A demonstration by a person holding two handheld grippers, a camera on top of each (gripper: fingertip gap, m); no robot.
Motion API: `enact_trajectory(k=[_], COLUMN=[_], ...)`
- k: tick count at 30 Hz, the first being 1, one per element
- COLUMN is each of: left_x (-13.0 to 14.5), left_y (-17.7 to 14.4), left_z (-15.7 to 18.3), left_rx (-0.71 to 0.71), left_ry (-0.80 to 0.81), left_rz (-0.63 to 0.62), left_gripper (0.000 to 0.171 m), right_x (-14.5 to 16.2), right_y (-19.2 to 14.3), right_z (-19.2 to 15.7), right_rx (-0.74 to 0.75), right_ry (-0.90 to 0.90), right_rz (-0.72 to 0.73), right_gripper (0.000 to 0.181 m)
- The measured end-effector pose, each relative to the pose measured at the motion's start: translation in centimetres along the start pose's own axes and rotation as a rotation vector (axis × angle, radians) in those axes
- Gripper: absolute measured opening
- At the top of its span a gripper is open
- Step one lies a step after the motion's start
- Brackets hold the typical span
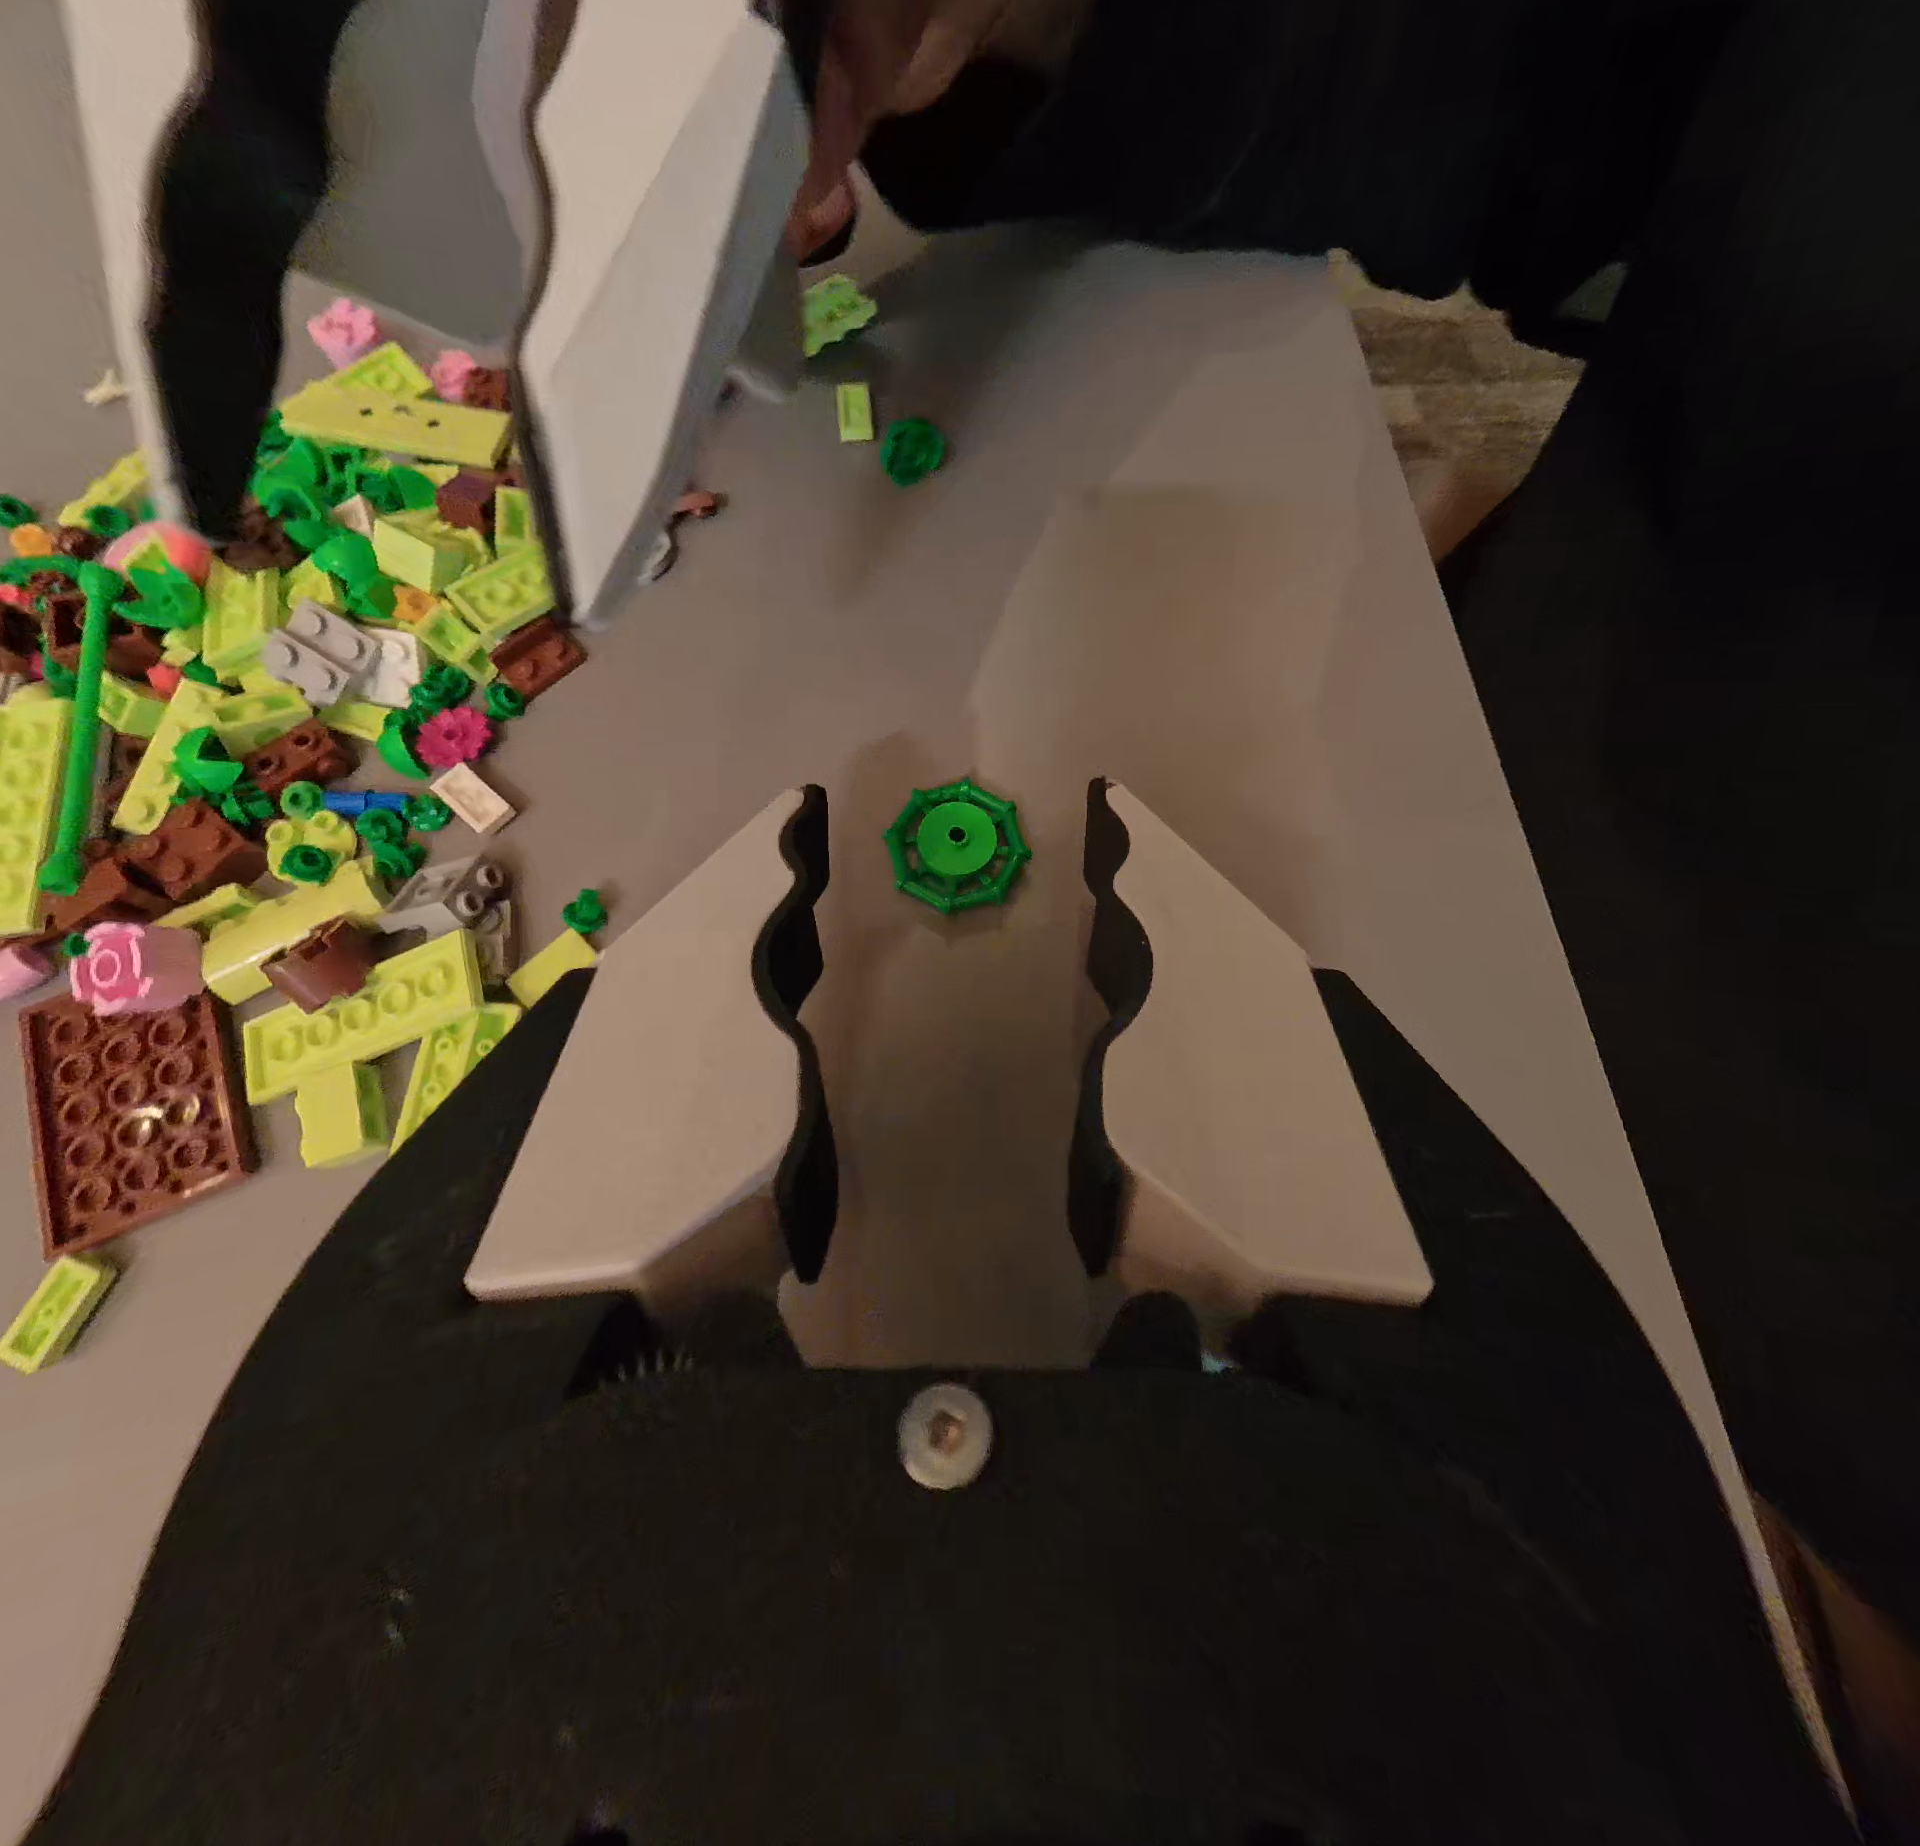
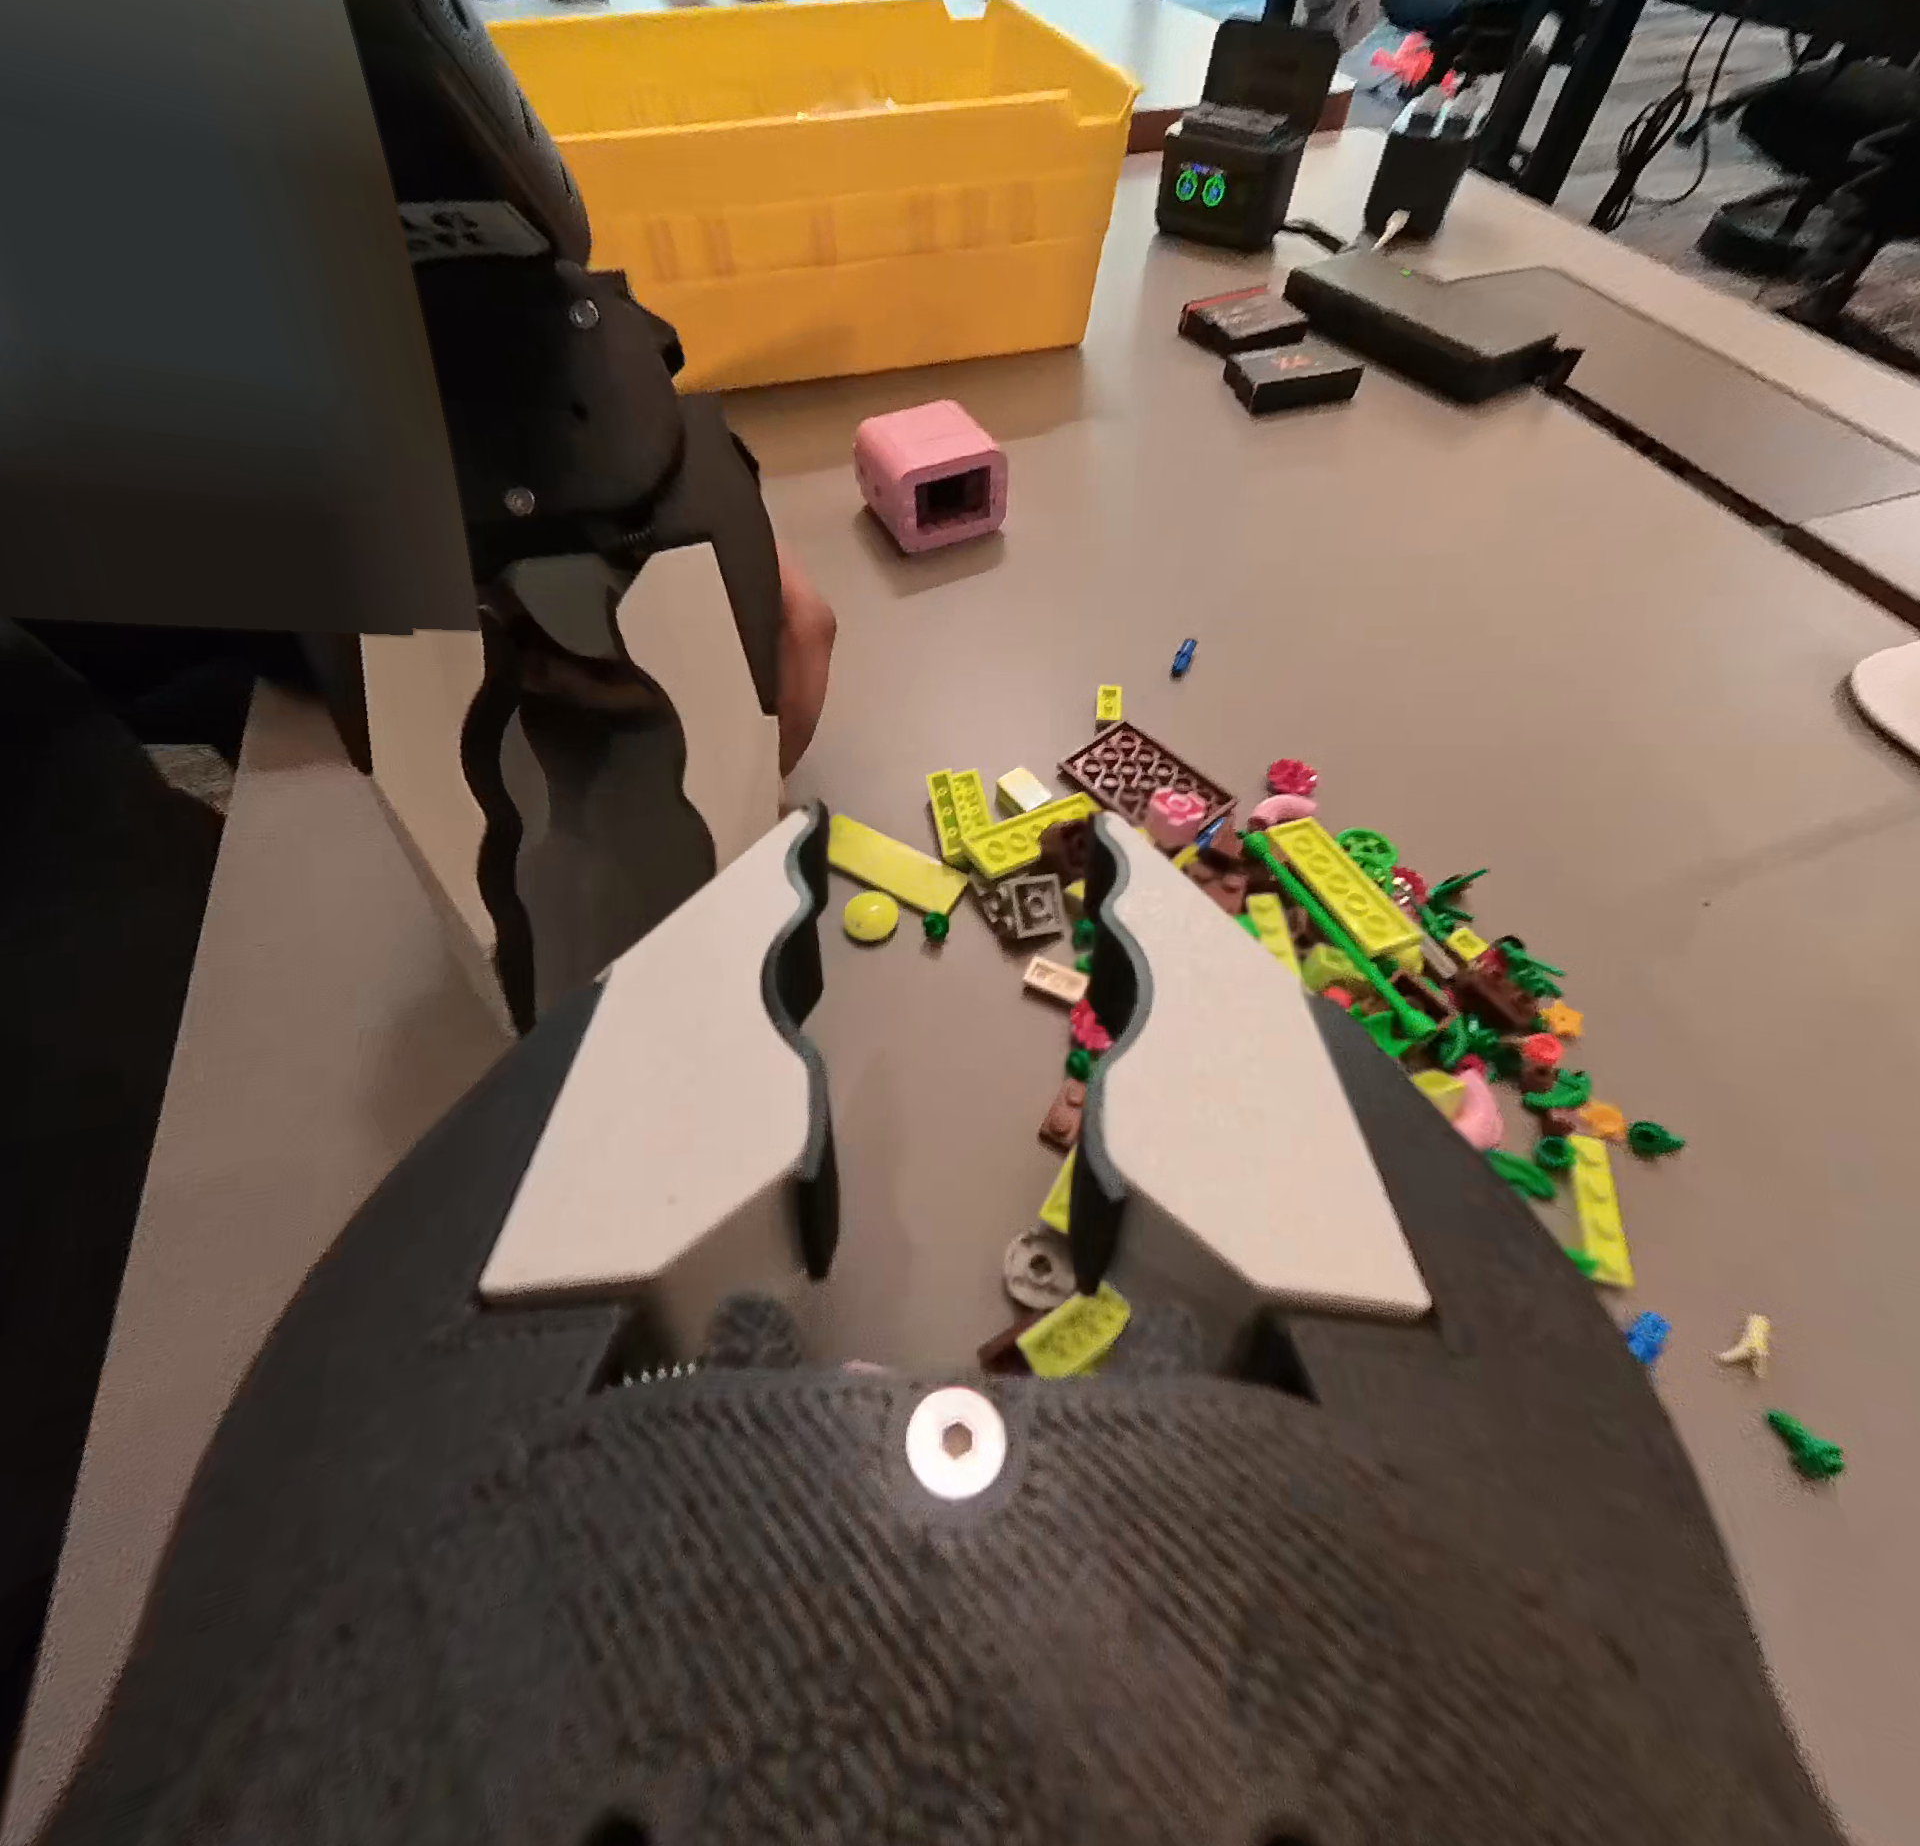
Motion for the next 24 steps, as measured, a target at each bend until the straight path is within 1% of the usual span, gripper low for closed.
enact_trajectory(k=[1, 3, 4, 6, 8, 10, 12, 14, 16, 17, 18, 20, 21, 24], left_x=[0.1, 0.2, 0.2, 0.2, 0.2, 0.3, 0.5, 0.9, 1.0, 1.0, 0.9, 0.9, 0.9, 0.9], left_y=[0.1, -0.1, -0.2, -0.5, -0.6, -0.4, 0.3, 1.0, 1.3, 1.3, 1.2, 1.1, 1.1, 1.2], left_z=[-0.2, -0.3, -0.3, -0.1, -0.2, -0.4, -0.1, 0.3, 0.5, 0.5, 0.6, 0.7, 0.7, 0.7], left_rx=[-0.02, -0.051, -0.057, -0.049, -0.049, -0.063, -0.071, -0.079, -0.084, -0.082, -0.074, -0.061, -0.06, -0.055], left_ry=[-0.022, -0.064, -0.09, -0.145, -0.2, -0.211, -0.184, -0.148, -0.127, -0.126, -0.125, -0.126, -0.128, -0.125], left_rz=[-0.006, -0.003, 0.004, 0.026, 0.043, 0.024, -0.034, -0.096, -0.123, -0.121, -0.113, -0.105, -0.105, -0.108], left_gripper=[0.049, 0.049, 0.048, 0.046, 0.051, 0.051, 0.051, 0.052, 0.051, 0.048, 0.039, 0.028, 0.026, 0.026], right_x=[0.3, 1.0, 1.4, 1.8, 2.1, 2.5, 2.8, 2.9, 3.3, 3.6, 3.9, 4.1, 4.0, 4.0], right_y=[-0.1, -0.7, -1.0, -1.4, -1.0, -0.4, -0.2, 0.1, 0.8, 1.2, 1.6, 2.2, 2.1, 2.1], right_z=[-0.2, -1.3, -2.3, -4.4, -6.3, -7.2, -7.0, -7.0, -7.2, -7.1, -7.0, -7.2, -7.3, -7.4], right_rx=[-0.018, -0.09, -0.136, -0.188, -0.196, -0.162, -0.097, -0.09, -0.109, -0.1, -0.093, -0.085, -0.078, -0.048], right_ry=[0.022, 0.102, 0.138, 0.173, 0.18, 0.182, 0.192, 0.208, 0.211, 0.211, 0.206, 0.183, 0.171, 0.143], right_rz=[-0.006, -0.015, -0.023, -0.023, -0.053, -0.101, -0.096, -0.076, -0.11, -0.139, -0.17, -0.193, -0.178, -0.18], right_gripper=[0.047, 0.055, 0.063, 0.067, 0.064, 0.062, 0.051, 0.038, 0.039, 0.036, 0.035, 0.031, 0.025, 0.025])
Point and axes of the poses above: each gripper's, where its closed fingertips meet, y out along the fingers, x out of its underside, z = x × y across the jaws, the point moved 3 cm from there along -y, back along the fingers, and after that the axes turned 13 degrees about -z, right-handed, at the moved point
